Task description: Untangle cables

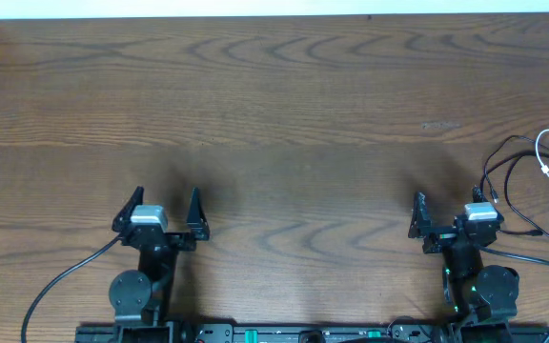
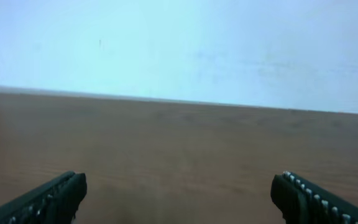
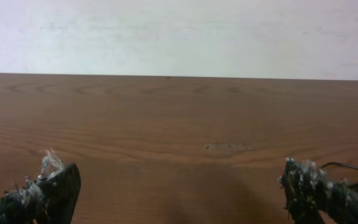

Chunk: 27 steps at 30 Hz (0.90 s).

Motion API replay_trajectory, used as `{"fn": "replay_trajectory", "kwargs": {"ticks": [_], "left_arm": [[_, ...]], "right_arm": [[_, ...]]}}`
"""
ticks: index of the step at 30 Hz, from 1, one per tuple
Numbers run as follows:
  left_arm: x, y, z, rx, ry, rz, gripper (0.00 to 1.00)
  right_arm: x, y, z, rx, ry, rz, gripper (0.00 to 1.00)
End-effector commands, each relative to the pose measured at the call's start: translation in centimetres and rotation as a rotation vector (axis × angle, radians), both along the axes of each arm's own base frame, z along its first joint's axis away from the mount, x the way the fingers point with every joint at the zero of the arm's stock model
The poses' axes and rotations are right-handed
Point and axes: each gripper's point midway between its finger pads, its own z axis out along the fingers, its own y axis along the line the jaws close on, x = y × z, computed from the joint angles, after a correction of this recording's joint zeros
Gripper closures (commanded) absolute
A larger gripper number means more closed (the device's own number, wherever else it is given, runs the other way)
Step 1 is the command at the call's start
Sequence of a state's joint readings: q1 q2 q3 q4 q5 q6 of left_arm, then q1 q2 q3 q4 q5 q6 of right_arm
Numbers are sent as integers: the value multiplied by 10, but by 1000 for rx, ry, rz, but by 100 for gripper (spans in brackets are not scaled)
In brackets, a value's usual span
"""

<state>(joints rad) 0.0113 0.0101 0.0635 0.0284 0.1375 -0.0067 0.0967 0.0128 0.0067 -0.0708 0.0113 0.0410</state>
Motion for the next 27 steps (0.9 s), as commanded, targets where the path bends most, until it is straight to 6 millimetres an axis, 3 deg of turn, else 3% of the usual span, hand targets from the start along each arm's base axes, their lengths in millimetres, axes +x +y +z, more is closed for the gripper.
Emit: {"fn": "replay_trajectory", "kwargs": {"ticks": [1,8,15,27], "left_arm": [[1,-6,0,129,-54,-33,1],[4,3,-10,189,-29,21,1],[1,3,-51,188,135,4,1],[1,3,-49,188,128,3,1]], "right_arm": [[-1,3,-1,7,2,15,1],[-1,3,-1,7,2,14,1],[-1,3,-1,7,2,15,1],[-1,3,-1,7,2,15,1]]}}
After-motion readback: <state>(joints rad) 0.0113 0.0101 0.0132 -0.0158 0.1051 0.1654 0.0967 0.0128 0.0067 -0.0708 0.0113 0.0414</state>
